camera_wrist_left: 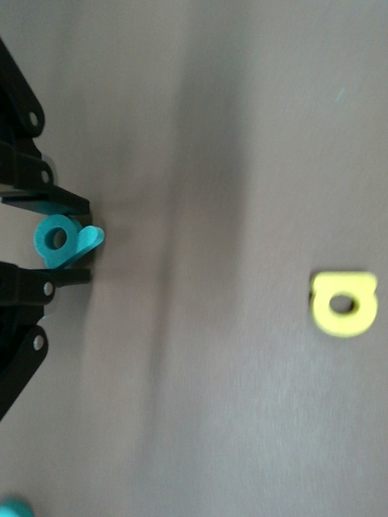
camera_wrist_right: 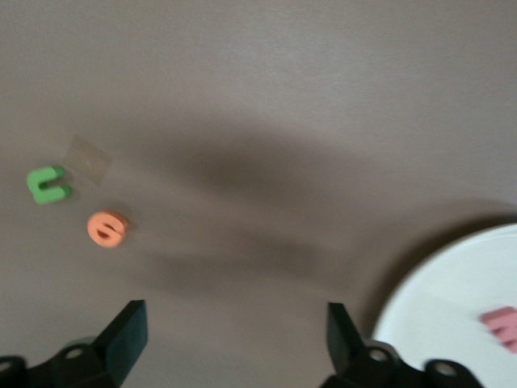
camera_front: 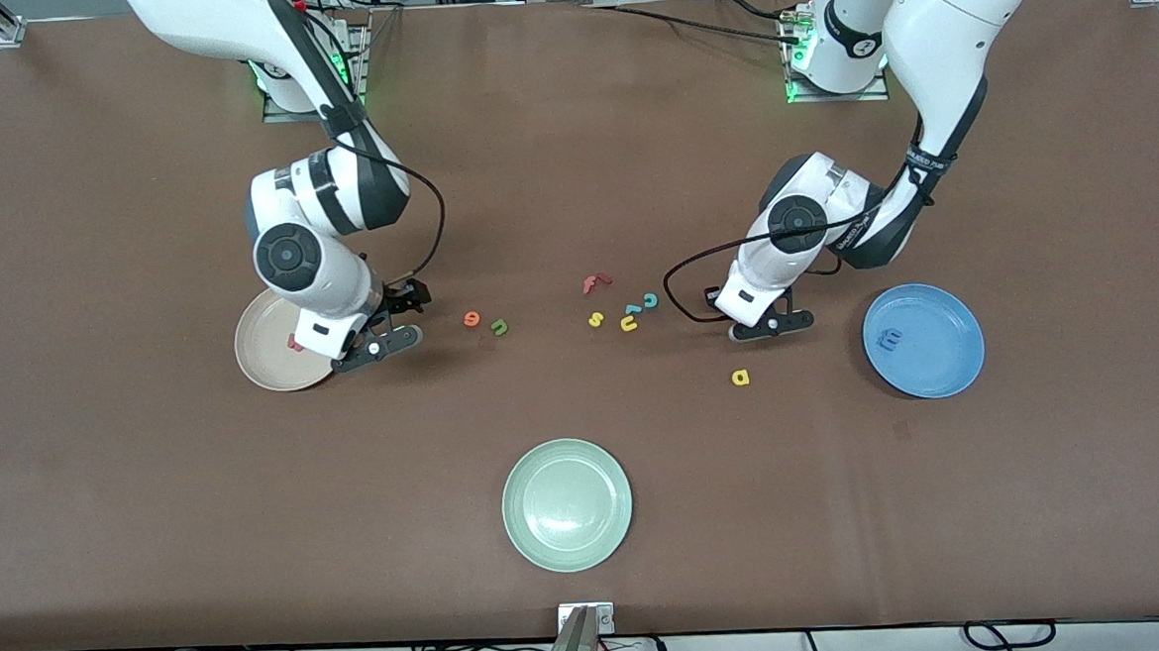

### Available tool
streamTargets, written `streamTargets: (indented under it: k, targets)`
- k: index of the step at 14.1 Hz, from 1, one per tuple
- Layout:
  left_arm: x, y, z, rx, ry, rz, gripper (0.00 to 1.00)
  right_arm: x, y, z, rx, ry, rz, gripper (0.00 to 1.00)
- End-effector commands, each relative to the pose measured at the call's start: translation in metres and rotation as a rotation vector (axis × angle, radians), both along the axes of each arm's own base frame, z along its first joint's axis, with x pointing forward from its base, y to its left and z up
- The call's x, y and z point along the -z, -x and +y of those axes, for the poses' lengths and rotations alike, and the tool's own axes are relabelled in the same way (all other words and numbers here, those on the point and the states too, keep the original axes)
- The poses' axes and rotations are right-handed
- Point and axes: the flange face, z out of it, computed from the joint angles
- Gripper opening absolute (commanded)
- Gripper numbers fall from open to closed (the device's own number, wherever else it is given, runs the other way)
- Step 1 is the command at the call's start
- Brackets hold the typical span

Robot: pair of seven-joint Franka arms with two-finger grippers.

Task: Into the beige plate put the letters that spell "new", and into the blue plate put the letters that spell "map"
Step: 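Drop the d onto the blue plate while the right gripper grasps the e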

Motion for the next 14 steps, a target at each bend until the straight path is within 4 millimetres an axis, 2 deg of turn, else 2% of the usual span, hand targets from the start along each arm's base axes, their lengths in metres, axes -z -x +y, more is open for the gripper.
streamTargets:
  k: [1, 2, 3, 5, 6, 8, 11, 12, 13, 14]
  targets:
    - [-0.053, -0.033, 0.018, 0.110, -0.100, 0.039, 0.16, 0.015, 0.009, 0.038, 0.108, 0.002, -0.041, 0.89]
    - [-0.065, -0.044, 0.031, 0.135, -0.115, 0.062, 0.16, 0.021, 0.009, 0.053, 0.143, 0.004, -0.057, 0.87]
    - [-0.073, -0.058, 0.057, 0.178, -0.112, 0.082, 0.16, 0.025, 0.011, 0.073, 0.169, 0.009, -0.064, 0.86]
    - [-0.083, -0.075, 0.107, 0.290, -0.093, 0.092, 0.17, 0.035, 0.013, 0.093, 0.230, 0.021, -0.068, 0.75]
    - [-0.081, -0.079, 0.136, 0.321, -0.092, 0.104, 0.17, 0.039, 0.013, 0.097, 0.249, 0.026, -0.069, 0.72]
    - [-0.068, -0.073, 0.157, 0.346, -0.089, 0.140, 0.17, 0.045, 0.011, 0.099, 0.288, 0.034, -0.068, 0.69]
    - [-0.047, -0.070, 0.216, 0.372, -0.089, 0.156, 0.18, 0.054, 0.013, 0.098, 0.296, 0.048, -0.057, 0.66]
    - [-0.039, -0.066, 0.228, 0.390, -0.074, 0.145, 0.20, 0.056, 0.015, 0.098, 0.308, 0.054, -0.052, 0.63]
    - [-0.032, -0.062, 0.236, 0.397, -0.062, 0.136, 0.24, 0.058, 0.017, 0.097, 0.322, 0.059, -0.047, 0.63]
    - [-0.026, -0.058, 0.240, 0.395, -0.054, 0.133, 0.44, 0.062, 0.019, 0.096, 0.327, 0.067, -0.039, 0.62]
